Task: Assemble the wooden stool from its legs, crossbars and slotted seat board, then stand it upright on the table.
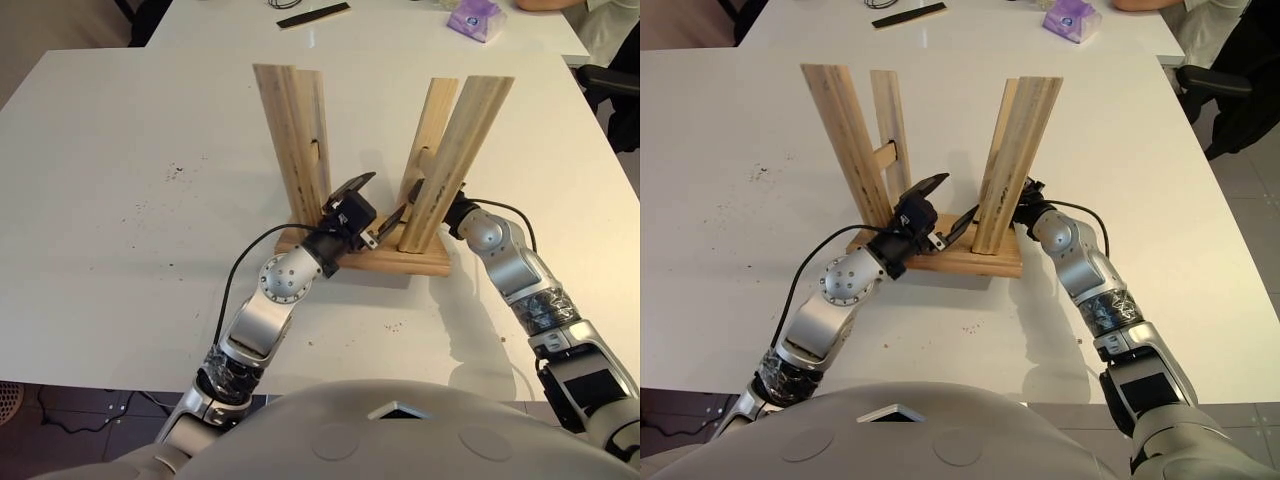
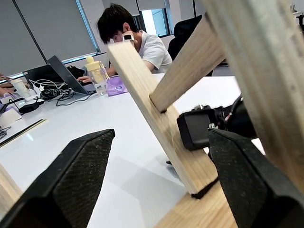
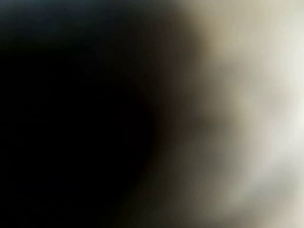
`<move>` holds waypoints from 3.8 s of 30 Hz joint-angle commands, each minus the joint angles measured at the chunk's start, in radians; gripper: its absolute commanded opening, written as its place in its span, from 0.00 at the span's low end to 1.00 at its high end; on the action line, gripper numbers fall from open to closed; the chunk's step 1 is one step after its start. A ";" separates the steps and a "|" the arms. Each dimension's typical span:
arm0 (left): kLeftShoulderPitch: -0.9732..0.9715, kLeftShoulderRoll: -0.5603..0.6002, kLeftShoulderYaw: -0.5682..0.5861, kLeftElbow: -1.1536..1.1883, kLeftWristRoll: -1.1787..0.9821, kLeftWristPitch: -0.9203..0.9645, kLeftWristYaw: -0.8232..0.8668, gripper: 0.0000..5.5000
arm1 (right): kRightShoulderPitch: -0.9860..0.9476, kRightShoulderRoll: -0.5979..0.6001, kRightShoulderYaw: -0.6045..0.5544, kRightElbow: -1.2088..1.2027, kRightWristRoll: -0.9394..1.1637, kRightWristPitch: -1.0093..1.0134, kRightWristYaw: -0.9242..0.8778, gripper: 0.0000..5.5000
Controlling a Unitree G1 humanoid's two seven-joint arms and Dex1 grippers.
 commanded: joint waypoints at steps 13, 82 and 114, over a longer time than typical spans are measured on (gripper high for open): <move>0.225 0.140 0.151 -0.109 -0.068 0.026 -0.070 0.66 | 0.085 -0.019 -0.109 -0.011 0.039 0.016 -0.029 0.50; 0.449 0.423 0.635 0.250 -0.252 -0.280 -0.499 0.48 | 0.537 -0.377 -0.155 -0.735 0.562 0.330 0.668 0.50; 0.488 0.356 0.557 0.152 -0.251 -0.319 -0.376 0.48 | 0.444 -0.226 -0.174 -0.528 0.463 0.229 0.460 0.50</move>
